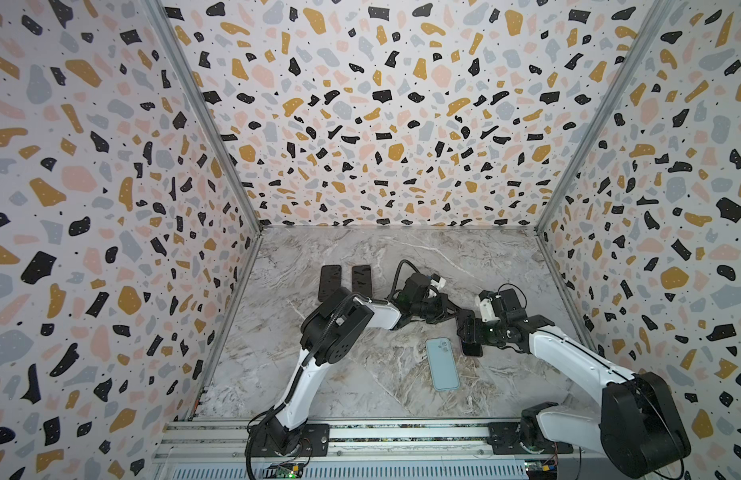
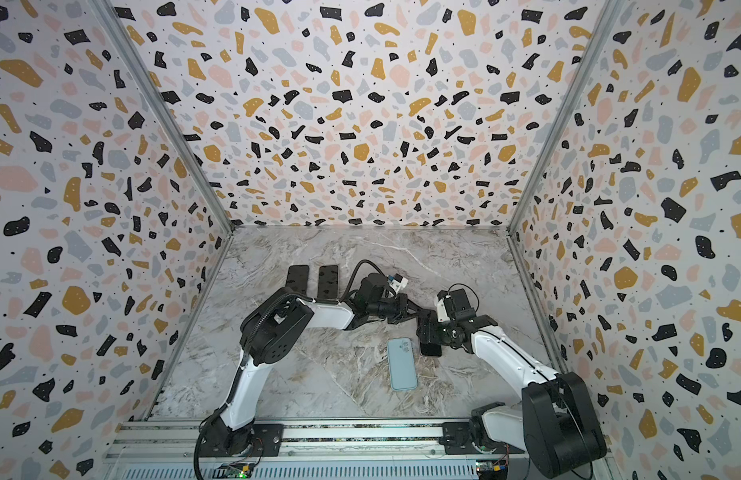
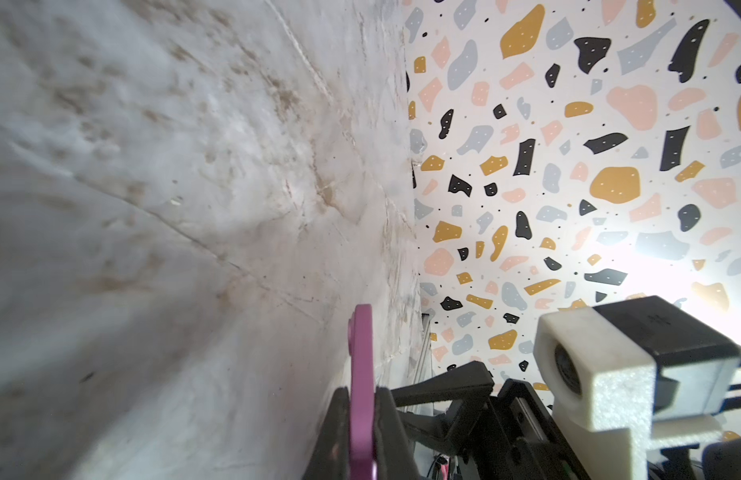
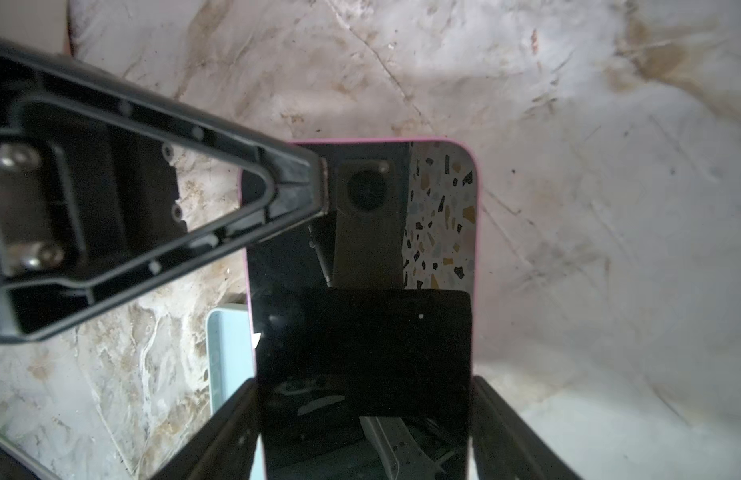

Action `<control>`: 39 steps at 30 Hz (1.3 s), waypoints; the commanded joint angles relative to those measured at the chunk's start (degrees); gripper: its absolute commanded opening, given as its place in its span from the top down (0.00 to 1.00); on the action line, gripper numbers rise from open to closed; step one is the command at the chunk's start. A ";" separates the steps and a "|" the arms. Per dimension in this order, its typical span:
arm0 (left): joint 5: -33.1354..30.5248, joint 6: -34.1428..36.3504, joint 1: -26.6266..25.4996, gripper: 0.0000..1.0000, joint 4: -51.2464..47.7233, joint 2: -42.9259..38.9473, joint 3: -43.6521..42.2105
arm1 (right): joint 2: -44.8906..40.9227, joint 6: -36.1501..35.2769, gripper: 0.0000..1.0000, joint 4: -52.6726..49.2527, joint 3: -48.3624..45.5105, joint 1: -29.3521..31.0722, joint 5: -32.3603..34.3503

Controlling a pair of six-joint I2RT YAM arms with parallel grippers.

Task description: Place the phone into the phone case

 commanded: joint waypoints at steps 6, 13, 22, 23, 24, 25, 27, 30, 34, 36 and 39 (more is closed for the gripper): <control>-0.83 -4.95 0.61 1.00 7.57 -1.18 -2.44 | -9.34 5.26 0.17 -2.63 1.54 -0.18 -0.68; -1.76 -15.45 0.79 1.00 21.37 -1.76 -7.06 | -15.49 13.63 0.16 -3.13 -1.01 -0.42 -1.12; -6.74 -25.15 1.04 1.00 31.33 -3.97 -11.43 | -32.84 37.32 0.23 5.00 -13.08 -2.94 -7.51; -7.15 -26.13 0.98 1.00 32.43 -3.89 -11.76 | -34.68 38.92 0.24 5.47 -14.10 -3.67 -8.04; -7.41 -26.77 0.99 1.00 33.31 -3.76 -12.04 | -36.34 39.98 0.25 5.87 -15.01 -4.16 -8.31; -7.81 -27.47 1.00 1.00 34.07 -3.67 -12.24 | -38.05 41.52 0.25 6.27 -16.25 -4.58 -8.60; -8.39 -28.77 1.01 1.00 35.68 -3.56 -12.81 | -41.01 45.39 0.27 7.21 -19.00 -5.37 -9.51; -9.15 -31.21 0.97 1.00 38.65 -3.46 -13.49 | -45.19 52.56 0.29 12.51 -24.51 -6.77 -13.13; -9.75 -32.12 0.98 1.00 39.52 -3.80 -13.72 | -47.89 60.71 0.33 20.99 -29.69 -7.02 -15.57; -10.11 -32.21 1.01 1.00 39.59 -4.06 -14.06 | -47.78 61.15 0.35 22.26 -29.75 -7.03 -14.98; -10.32 -32.65 0.87 1.00 40.19 -4.28 -14.53 | -48.13 63.25 0.39 25.24 -30.70 -7.06 -14.59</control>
